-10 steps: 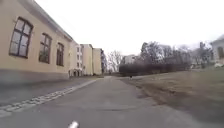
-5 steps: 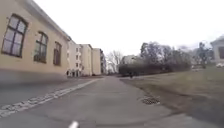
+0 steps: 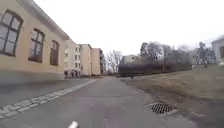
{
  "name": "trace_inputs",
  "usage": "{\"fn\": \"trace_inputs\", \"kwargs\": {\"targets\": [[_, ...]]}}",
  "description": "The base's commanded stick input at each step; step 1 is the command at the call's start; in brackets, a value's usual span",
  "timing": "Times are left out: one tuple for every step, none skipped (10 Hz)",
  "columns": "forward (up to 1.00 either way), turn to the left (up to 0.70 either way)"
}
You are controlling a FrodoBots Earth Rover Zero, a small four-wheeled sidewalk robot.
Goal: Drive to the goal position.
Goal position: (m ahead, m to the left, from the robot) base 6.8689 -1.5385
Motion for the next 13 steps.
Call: {"fn": "trace_inputs", "kwargs": {"targets": [[1.0,0.03],[1.0,0.03],[1.0,0.03],[1.0,0.03],[1.0,0.03],[1.0,0.03],[1.0,0.03],[1.0,0.03],[1.0,0.03],[1.0,0.03],[1.0,0.03],[1.0,0.03],[1.0,0.03]]}}
